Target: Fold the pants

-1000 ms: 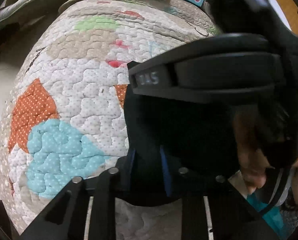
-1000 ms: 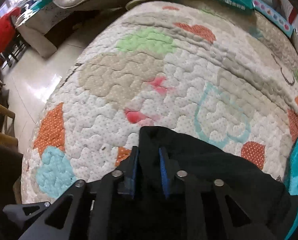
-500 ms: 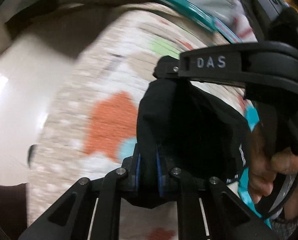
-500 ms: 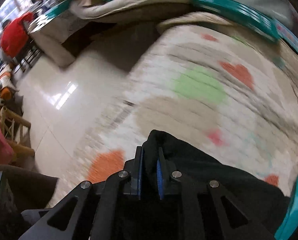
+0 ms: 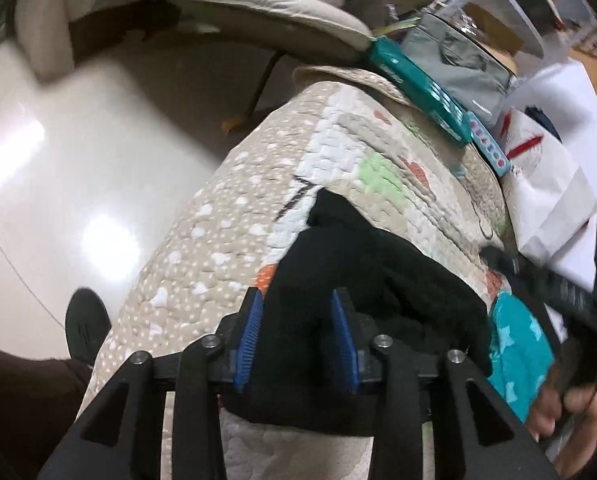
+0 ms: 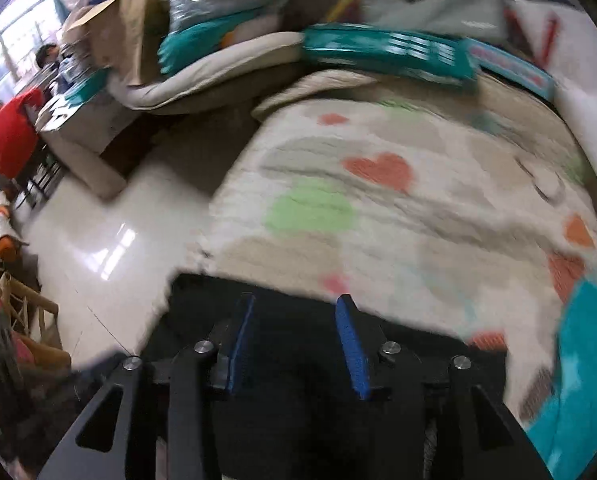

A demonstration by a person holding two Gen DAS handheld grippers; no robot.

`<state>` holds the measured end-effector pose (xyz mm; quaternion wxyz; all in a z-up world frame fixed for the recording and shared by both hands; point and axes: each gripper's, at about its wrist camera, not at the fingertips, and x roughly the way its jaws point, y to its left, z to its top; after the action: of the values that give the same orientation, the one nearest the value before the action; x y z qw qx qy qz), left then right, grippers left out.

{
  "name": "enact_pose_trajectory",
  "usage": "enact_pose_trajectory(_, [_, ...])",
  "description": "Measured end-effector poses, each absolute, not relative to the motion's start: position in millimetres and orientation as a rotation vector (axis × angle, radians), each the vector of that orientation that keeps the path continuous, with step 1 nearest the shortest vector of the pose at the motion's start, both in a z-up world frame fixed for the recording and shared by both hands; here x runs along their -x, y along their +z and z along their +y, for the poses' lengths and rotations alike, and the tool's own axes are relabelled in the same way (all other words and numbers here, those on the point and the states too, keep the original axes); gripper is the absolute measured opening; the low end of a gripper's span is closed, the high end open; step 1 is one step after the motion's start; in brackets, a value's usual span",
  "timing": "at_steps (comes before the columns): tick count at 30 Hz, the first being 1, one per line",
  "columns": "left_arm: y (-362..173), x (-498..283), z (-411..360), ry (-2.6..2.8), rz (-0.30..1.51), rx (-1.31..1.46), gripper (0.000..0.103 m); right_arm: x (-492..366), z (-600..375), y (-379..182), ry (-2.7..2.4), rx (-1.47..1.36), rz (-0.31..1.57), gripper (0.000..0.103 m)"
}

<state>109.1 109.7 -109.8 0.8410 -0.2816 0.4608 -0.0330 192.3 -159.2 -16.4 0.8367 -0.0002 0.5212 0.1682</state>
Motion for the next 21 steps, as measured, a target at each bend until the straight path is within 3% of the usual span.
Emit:
enact_pose_trajectory(9, [-129.6,-117.3,44.4,-0.106,1.033,0.332,0.040,-139.4,-162.3,-95.3,0.380,-0.100,1.209,0.028])
enact_pose_trajectory(11, [-132.4,-117.5,37.0,-0.115,1.032,0.275,0.041,-135.7,-172.0,-89.4,0.398,-0.124,1.185,0.028])
enact_pose_trajectory(14, [-129.9,-114.6,34.9,-0.125,1.022,0.255,0.046,-124.0,-205.1,-57.4,0.320,-0.151,1.080,0.038])
enact_pose_trajectory(15, [-129.7,-115.5,36.0,-0.129,1.023,0.267,0.048,-117.3,-229.7,-45.0,0.252,-0.173,1.031,0.052])
enact_pose_trajectory(17, [-129.5,-116.7,39.4,-0.133,1.029,0.299,0.049,-107.7,-271.9,-35.1,0.124,-0.241,0.989,0.064])
enact_pose_trajectory(21, [-129.4,-120.9,40.9,-0.133,1.032,0.342,0.049,-92.1,-335.0,-47.9,-0.007,-0.477,0.988,0.064])
